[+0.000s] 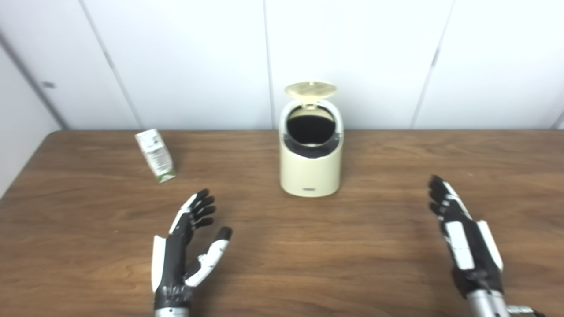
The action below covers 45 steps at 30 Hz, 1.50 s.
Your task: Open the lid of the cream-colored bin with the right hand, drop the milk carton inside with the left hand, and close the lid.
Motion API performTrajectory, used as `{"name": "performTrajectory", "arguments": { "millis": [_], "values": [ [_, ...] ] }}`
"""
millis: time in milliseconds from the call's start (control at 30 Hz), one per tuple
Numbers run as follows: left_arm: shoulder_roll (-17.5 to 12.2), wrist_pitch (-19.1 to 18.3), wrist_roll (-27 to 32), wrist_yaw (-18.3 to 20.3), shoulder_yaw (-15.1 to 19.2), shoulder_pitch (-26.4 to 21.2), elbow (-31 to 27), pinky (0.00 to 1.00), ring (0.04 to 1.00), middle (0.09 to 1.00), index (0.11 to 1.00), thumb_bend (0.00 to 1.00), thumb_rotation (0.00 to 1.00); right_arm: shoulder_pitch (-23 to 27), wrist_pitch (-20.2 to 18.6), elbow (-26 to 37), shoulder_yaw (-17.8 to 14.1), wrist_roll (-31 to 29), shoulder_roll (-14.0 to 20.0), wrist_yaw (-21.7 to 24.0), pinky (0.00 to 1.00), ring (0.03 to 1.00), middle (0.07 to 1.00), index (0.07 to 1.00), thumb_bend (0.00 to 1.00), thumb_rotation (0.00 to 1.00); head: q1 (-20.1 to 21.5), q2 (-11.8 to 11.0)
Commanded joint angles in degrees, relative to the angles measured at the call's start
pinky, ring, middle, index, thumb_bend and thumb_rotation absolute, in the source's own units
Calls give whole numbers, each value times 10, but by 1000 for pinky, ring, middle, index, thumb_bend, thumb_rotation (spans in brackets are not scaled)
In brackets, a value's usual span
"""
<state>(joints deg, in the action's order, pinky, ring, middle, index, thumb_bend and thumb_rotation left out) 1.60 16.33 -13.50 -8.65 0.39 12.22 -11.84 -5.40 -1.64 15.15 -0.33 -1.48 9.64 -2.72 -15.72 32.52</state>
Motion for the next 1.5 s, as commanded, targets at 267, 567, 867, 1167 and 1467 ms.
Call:
{"name": "performTrajectory", "arguments": {
  "millis": [267, 567, 867, 1167, 1467],
  "values": [
    [19, -25, -39, -43, 22, -7, -37, 774, 803, 849, 900, 786, 271, 16, 6, 28, -27, -37, 12, 39, 783, 868, 887, 895, 658, 891, -99, -24],
    [-23, -91, -81, -54, 88, -70, -71, 752, 836, 893, 923, 833, 214, 16, 20, 2, -32, -29, 5, 41, 672, 776, 801, 825, 643, 853, -125, -36],
    [-102, -194, -143, -31, 119, -153, -76, 899, 946, 968, 949, 922, 205, 19, 25, -10, -24, 8, 3, 39, 622, 772, 802, 828, 648, 867, -129, -43],
    [-176, -237, -140, -2, 121, -229, -14, 927, 994, 999, 997, 990, 213, 23, 26, -15, -22, 25, 2, 41, 606, 770, 807, 842, 672, 897, -119, -45],
    [-218, -255, -86, 32, 112, -305, 104, 962, 1000, 1000, 1000, 991, 178, 16, 20, -9, -22, 33, -1, 40, 585, 769, 808, 839, 744, 925, -111, -43]
  ]
}}
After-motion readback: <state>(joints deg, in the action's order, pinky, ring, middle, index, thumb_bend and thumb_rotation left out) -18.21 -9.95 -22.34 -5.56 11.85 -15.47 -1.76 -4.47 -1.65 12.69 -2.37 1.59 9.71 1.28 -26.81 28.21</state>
